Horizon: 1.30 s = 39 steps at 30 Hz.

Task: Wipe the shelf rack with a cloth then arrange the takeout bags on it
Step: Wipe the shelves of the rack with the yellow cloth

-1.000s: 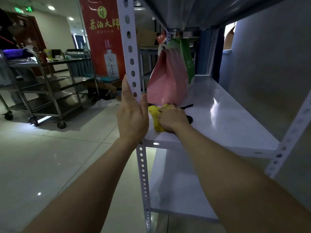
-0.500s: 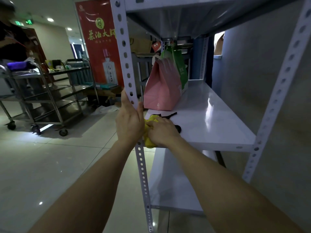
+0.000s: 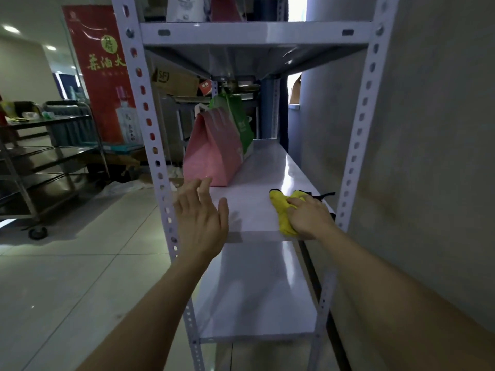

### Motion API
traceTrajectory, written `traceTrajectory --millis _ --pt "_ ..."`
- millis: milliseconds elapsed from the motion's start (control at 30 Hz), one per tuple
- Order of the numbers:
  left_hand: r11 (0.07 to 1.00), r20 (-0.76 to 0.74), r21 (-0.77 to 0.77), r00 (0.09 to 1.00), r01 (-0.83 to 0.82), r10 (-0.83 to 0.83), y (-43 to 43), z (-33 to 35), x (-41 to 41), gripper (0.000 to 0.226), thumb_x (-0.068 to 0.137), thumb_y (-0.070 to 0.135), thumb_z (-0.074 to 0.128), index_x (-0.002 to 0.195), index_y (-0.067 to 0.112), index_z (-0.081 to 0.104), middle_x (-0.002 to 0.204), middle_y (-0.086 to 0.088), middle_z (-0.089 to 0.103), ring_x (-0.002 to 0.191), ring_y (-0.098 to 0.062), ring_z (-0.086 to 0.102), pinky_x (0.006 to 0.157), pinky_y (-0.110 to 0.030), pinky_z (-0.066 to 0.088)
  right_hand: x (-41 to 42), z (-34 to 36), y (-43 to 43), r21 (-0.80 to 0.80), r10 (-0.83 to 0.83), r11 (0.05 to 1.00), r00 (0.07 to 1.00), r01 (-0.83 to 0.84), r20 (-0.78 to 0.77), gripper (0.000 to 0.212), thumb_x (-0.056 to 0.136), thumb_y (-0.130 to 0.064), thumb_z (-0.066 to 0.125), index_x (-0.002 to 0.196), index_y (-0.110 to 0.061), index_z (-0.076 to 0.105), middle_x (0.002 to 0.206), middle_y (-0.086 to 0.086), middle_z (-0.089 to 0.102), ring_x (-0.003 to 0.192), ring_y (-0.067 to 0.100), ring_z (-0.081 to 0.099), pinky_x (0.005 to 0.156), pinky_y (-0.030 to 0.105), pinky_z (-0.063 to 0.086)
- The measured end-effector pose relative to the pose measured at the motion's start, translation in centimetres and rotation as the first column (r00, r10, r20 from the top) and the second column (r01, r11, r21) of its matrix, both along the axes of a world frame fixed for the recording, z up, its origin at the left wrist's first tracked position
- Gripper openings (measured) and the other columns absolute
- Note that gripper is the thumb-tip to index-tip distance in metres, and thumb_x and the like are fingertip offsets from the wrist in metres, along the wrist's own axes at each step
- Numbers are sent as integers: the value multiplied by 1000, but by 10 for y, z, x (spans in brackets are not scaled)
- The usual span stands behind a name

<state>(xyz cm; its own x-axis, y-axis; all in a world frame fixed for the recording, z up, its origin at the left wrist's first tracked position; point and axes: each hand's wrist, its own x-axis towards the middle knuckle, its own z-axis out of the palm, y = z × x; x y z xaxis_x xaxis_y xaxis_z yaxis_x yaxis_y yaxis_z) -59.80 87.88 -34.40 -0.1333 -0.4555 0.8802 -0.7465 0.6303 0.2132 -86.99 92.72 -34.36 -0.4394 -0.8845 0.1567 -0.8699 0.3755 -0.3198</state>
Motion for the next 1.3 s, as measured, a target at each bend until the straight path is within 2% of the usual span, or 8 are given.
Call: traceTrajectory --millis 167,267,400,600,700,800,967,1300 --pt "998 57 62 998 28 -32 -7 6 13 50 107 37 51 149 11 43 146 -17 48 134 -40 46 116 -56 38 -21 14 -46 19 -34 999 999 34 21 83 92 -84 11 144 -39 57 150 8 51 139 40 46 121 57 28" --pt "999 183 19 982 50 -53 -2 1 41 48 108 35 53 149 11 44 144 -15 48 132 -36 48 113 -52 42 -10 34 -74 53 -1 999 999 -1 37 82 89 -83 15 133 -35 65 148 12 53 134 41 50 117 58 33" --pt "998 269 7 961 64 -63 0 -9 54 44 107 28 60 145 9 47 141 -16 51 127 -38 51 109 -52 44 38 36 -63 48 211 976 977 -211 19 82 83 -86 12 133 -44 63 147 7 51 132 37 50 116 54 35" --pt "994 163 80 982 81 -93 17 -4 36 42 108 32 51 143 9 51 133 -13 55 119 -36 53 101 -53 48 57 19 0 66 359 932 933 -356 -32 72 85 -74 27 151 -51 43 161 0 36 145 33 34 120 50 30" --pt "989 161 96 979 110 -125 32 0 38 39 108 31 52 141 10 53 130 -11 55 117 -34 54 99 -50 48 62 14 15 -51 317 944 940 -325 -125 48 101 -48 48 148 -43 51 148 4 46 131 33 41 110 45 39" --pt "986 162 97 976 134 -148 52 -1 52 33 107 25 57 138 11 55 127 -8 59 115 -31 55 99 -47 49 81 5 41 -182 276 936 950 -300 -146 45 98 -30 52 141 -39 59 134 6 51 119 32 45 100 46 46" --pt "984 263 134 953 117 -149 83 -21 86 28 101 20 62 128 15 60 117 -3 65 103 -28 61 88 -44 49 124 -37 117 -401 310 851 940 -340 -139 44 89 -30 54 131 -37 67 122 3 54 112 30 50 89 45 51" --pt "863 399 505 892 -23 -210 176 -131 167 37 99 27 66 135 20 59 127 -2 66 112 -29 63 95 -47 53 197 -125 225 -417 327 860 945 -294 8 47 89 -28 55 133 -38 66 125 1 52 116 27 48 90 44 52"
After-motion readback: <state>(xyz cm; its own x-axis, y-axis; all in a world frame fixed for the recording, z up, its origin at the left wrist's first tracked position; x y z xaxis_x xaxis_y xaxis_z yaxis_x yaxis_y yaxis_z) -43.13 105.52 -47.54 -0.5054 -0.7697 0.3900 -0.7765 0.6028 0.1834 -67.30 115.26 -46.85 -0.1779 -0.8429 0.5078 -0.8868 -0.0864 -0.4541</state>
